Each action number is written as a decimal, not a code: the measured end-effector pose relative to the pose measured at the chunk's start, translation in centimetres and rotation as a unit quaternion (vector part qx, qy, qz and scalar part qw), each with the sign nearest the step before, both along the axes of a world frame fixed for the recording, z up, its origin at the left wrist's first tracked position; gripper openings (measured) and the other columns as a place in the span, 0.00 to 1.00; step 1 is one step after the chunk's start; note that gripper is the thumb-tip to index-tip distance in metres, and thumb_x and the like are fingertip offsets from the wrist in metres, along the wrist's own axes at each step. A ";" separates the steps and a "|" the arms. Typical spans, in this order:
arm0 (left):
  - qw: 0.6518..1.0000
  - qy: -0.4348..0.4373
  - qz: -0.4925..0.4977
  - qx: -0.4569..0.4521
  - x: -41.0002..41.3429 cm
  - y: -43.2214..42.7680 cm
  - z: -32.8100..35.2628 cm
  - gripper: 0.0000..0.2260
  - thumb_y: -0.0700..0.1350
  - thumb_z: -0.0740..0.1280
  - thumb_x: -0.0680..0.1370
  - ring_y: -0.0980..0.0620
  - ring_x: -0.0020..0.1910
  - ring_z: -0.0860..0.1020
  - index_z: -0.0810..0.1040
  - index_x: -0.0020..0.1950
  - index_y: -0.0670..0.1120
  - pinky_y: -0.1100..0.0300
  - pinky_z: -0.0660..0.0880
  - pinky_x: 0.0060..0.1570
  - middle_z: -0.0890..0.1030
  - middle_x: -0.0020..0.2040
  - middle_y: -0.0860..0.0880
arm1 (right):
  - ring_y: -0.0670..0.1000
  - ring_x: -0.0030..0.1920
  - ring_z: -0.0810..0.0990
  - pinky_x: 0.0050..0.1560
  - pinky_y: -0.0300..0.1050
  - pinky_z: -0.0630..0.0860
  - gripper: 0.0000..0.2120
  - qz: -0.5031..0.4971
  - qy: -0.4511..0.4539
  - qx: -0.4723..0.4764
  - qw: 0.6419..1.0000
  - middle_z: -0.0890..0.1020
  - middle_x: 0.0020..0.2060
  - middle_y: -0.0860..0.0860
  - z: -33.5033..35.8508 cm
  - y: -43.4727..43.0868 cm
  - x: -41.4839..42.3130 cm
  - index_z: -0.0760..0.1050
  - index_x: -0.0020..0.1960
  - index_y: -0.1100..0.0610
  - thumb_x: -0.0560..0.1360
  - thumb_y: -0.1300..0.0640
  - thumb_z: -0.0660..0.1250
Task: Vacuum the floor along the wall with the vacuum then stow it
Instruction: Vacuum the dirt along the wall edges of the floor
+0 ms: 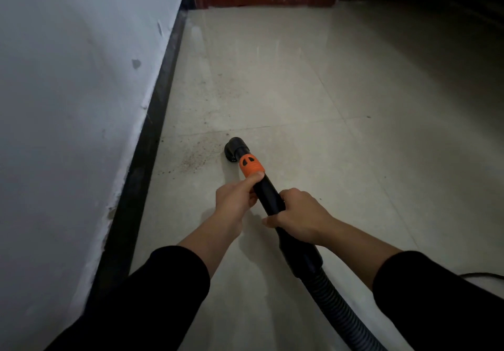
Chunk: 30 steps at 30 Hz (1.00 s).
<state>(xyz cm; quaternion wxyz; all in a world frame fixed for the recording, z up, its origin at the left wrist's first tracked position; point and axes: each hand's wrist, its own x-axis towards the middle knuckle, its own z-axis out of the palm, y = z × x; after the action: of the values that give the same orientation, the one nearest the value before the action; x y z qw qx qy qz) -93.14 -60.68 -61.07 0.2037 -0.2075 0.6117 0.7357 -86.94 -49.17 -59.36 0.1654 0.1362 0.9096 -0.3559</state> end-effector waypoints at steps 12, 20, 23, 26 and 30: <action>1.000 0.004 0.009 0.005 -1.7 -1.1 -0.3 0.08 0.43 0.76 0.71 0.51 0.42 0.82 0.79 0.40 0.41 0.62 0.77 0.45 0.83 0.42 0.43 | 0.57 0.44 0.81 0.48 0.52 0.78 0.14 -0.001 0.010 -0.055 0.998 0.81 0.44 0.56 0.2 -0.6 -1.9 0.75 0.52 0.59 0.70 0.55 0.73; 1.000 -0.010 0.011 0.011 -1.6 -2.2 -0.6 0.08 0.43 0.76 0.71 0.51 0.43 0.82 0.79 0.41 0.41 0.61 0.77 0.44 0.84 0.43 0.43 | 0.56 0.41 0.82 0.47 0.53 0.79 0.11 0.017 0.003 -0.072 0.997 0.81 0.41 0.56 0.1 -0.9 -1.9 0.76 0.48 0.58 0.70 0.55 0.74; 1.000 -0.011 0.011 0.013 -1.4 -2.7 -0.5 0.08 0.43 0.76 0.71 0.51 0.43 0.83 0.79 0.41 0.41 0.62 0.77 0.43 0.84 0.43 0.43 | 0.56 0.40 0.81 0.47 0.53 0.79 0.10 0.024 0.004 -0.076 0.997 0.80 0.39 0.55 0.2 -1.2 -1.9 0.75 0.46 0.57 0.69 0.56 0.74; 1.000 -0.012 0.013 0.022 -1.3 -3.2 -0.5 0.08 0.43 0.76 0.71 0.51 0.43 0.83 0.79 0.43 0.41 0.62 0.77 0.42 0.84 0.43 0.43 | 0.54 0.37 0.81 0.45 0.52 0.79 0.09 0.030 0.007 -0.078 0.996 0.80 0.38 0.54 0.2 -1.4 -1.9 0.75 0.44 0.55 0.69 0.56 0.74; 0.999 -0.014 0.012 0.029 -1.0 -4.1 -0.5 0.08 0.43 0.76 0.71 0.53 0.42 0.83 0.80 0.44 0.41 0.63 0.77 0.42 0.84 0.42 0.45 | 0.55 0.38 0.81 0.45 0.52 0.79 0.09 0.038 0.003 -0.082 0.996 0.81 0.38 0.55 0.2 -1.9 -1.9 0.77 0.45 0.57 0.68 0.56 0.74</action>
<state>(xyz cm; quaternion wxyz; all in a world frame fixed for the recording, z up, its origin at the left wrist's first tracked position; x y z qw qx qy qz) -94.15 -64.78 -61.60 0.2091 -0.2194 0.5845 0.7526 -88.89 -51.03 -59.13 0.1867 0.0861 0.8823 -0.4235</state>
